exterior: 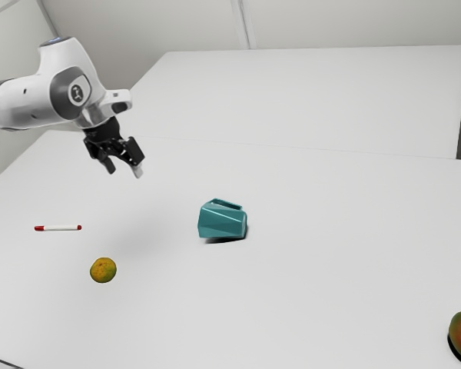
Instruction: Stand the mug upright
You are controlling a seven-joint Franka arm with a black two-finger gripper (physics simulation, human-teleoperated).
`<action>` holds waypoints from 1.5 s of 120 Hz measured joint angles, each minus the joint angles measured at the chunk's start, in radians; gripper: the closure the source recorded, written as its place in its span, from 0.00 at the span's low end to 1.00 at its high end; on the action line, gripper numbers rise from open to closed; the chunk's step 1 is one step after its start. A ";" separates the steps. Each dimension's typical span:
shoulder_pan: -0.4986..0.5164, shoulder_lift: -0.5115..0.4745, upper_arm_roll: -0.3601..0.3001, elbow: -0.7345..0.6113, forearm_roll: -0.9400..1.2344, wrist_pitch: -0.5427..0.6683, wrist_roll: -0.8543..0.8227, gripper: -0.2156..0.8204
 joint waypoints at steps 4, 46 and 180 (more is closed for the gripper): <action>-0.006 -0.004 0.005 -0.008 -0.003 0.001 -0.001 0.21; 0.018 -0.058 0.015 -0.121 -0.217 -0.035 0.018 0.21; -0.116 0.288 0.073 -0.034 -0.769 -0.105 0.252 0.21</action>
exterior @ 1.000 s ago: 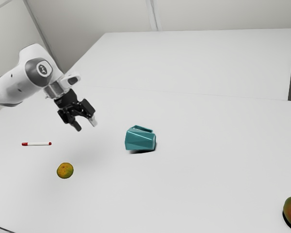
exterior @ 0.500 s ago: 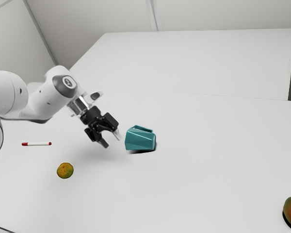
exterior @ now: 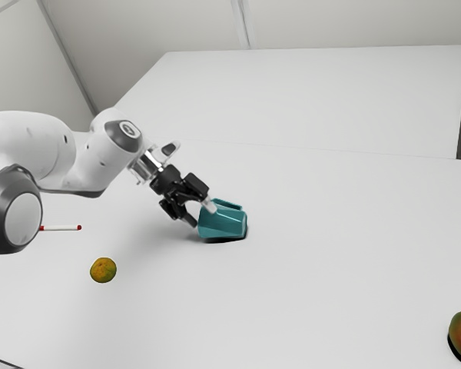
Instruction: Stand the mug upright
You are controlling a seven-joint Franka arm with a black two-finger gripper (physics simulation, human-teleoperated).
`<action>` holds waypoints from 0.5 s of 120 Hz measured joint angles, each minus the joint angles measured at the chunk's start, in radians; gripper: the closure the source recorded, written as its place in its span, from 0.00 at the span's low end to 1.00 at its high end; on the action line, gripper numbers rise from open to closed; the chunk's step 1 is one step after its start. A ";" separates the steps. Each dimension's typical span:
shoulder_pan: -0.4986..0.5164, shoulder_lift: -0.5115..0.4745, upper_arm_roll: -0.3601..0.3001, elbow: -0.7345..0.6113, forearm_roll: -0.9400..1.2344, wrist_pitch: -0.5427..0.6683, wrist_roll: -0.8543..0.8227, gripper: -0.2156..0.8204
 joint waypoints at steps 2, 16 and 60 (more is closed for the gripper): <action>0.000 0.001 0.000 0.002 -0.002 0.000 0.002 0.21; 0.003 0.004 0.000 0.006 -0.012 -0.002 0.017 0.21; 0.006 0.006 0.000 -0.002 -0.078 0.000 0.045 0.24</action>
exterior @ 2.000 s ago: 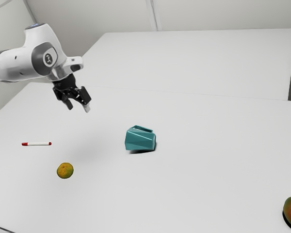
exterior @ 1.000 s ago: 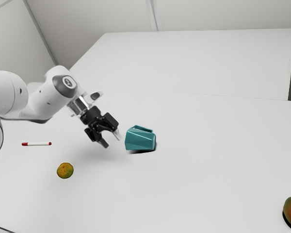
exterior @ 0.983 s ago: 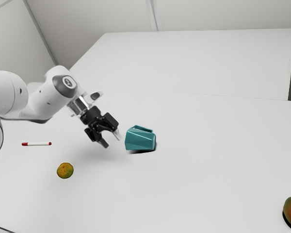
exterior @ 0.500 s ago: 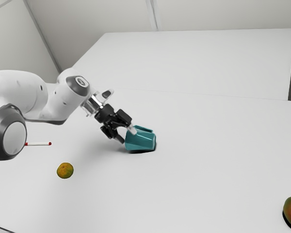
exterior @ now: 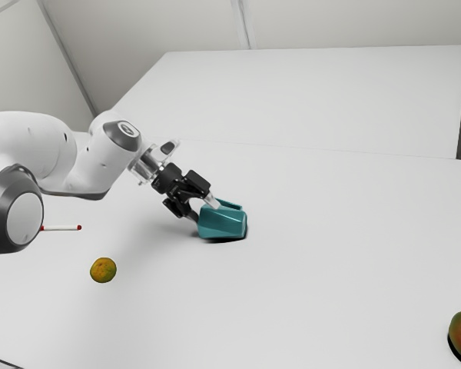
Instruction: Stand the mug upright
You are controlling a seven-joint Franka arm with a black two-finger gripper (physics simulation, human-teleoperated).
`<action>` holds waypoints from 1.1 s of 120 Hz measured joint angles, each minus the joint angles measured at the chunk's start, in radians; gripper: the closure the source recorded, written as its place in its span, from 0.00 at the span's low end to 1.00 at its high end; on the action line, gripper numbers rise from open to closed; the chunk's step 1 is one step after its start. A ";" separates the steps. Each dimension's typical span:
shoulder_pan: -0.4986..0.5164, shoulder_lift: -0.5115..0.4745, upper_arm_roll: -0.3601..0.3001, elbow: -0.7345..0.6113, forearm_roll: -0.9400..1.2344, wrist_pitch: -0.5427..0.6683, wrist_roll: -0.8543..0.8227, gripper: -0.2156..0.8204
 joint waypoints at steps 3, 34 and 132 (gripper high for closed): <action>0.000 0.000 0.000 0.000 -0.005 0.001 0.001 0.25; 0.000 0.015 0.000 -0.009 -0.055 0.011 0.007 0.42; -0.017 -0.022 0.000 -0.017 -0.119 0.024 0.007 0.96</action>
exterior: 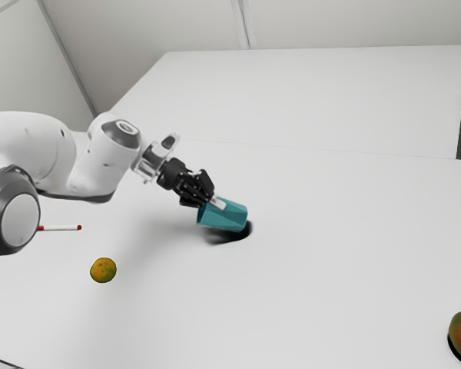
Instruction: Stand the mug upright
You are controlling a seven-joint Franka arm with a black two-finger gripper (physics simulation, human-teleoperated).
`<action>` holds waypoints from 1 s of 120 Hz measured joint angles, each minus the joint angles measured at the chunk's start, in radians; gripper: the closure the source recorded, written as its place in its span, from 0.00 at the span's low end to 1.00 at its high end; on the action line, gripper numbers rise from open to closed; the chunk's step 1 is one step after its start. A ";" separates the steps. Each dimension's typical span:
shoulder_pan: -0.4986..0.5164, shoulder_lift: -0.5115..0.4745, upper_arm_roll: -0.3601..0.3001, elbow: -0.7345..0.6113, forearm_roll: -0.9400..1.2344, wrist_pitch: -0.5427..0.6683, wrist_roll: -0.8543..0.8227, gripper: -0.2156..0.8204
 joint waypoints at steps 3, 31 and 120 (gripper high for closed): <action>0.001 -0.006 0.000 0.000 0.009 0.000 0.000 0.96; 0.000 -0.063 0.011 0.000 0.171 0.030 -0.008 0.96; 0.141 -0.245 -0.244 -0.105 0.895 0.259 -0.202 0.97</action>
